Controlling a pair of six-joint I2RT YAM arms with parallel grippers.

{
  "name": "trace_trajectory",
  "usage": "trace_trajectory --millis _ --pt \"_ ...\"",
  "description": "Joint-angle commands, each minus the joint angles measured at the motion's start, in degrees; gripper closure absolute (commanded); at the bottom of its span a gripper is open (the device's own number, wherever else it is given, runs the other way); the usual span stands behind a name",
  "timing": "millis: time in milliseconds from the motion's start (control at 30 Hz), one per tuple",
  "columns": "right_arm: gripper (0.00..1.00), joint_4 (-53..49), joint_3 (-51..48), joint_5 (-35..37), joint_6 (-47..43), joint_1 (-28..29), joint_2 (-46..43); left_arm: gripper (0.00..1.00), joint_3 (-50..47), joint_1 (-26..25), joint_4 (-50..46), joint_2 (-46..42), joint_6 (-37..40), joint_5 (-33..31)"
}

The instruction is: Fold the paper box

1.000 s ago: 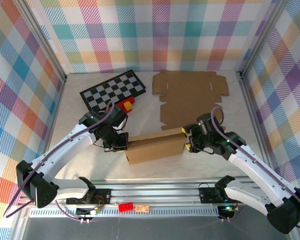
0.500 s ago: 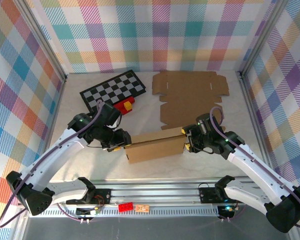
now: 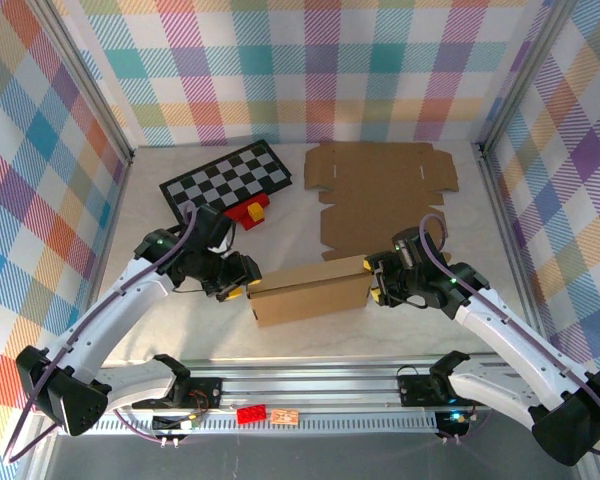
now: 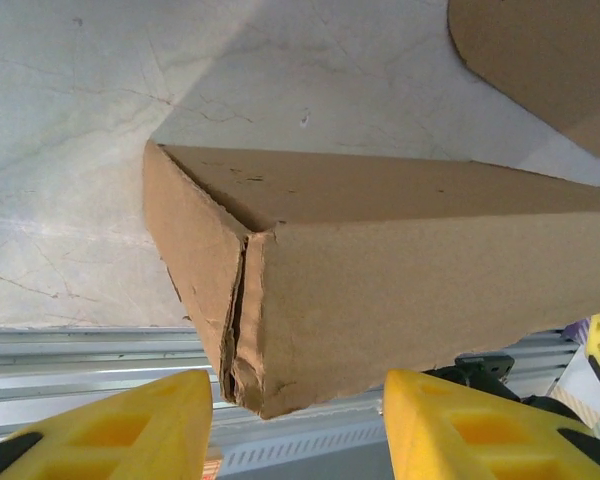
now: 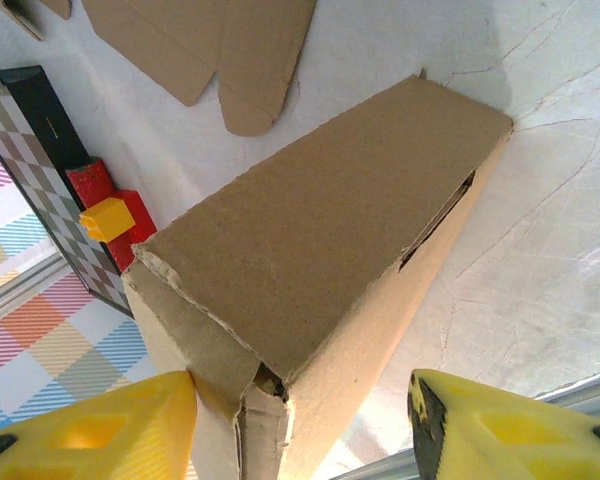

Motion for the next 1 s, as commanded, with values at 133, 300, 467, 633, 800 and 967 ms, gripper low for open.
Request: trace_trajectory --millis 133,300,467,633,800,967 --pt "0.42 -5.1 -1.9 -1.0 -0.8 0.1 1.0 0.56 -1.9 0.7 -0.8 -0.1 2.1 -0.9" --pt "0.43 -5.2 -2.7 -1.1 -0.6 0.1 0.7 0.62 -3.7 0.7 0.1 -0.7 2.4 -1.1" --pt "0.43 -5.9 -3.0 -1.1 -0.6 0.1 0.6 0.70 -5.0 0.7 0.5 -1.2 2.6 -1.5" --pt "0.44 -6.6 -4.0 -1.6 0.3 0.1 0.4 0.73 -6.2 0.7 0.8 -1.6 2.7 -1.4" --pt "0.48 -7.6 -6.4 -2.1 2.5 0.1 -0.7 0.75 -7.0 0.7 1.3 -1.7 2.7 -1.3" --pt "0.49 -8.4 -5.0 -1.1 1.0 0.0 -0.9 0.77 -6.9 0.7 1.2 -1.7 3.2 -1.0"
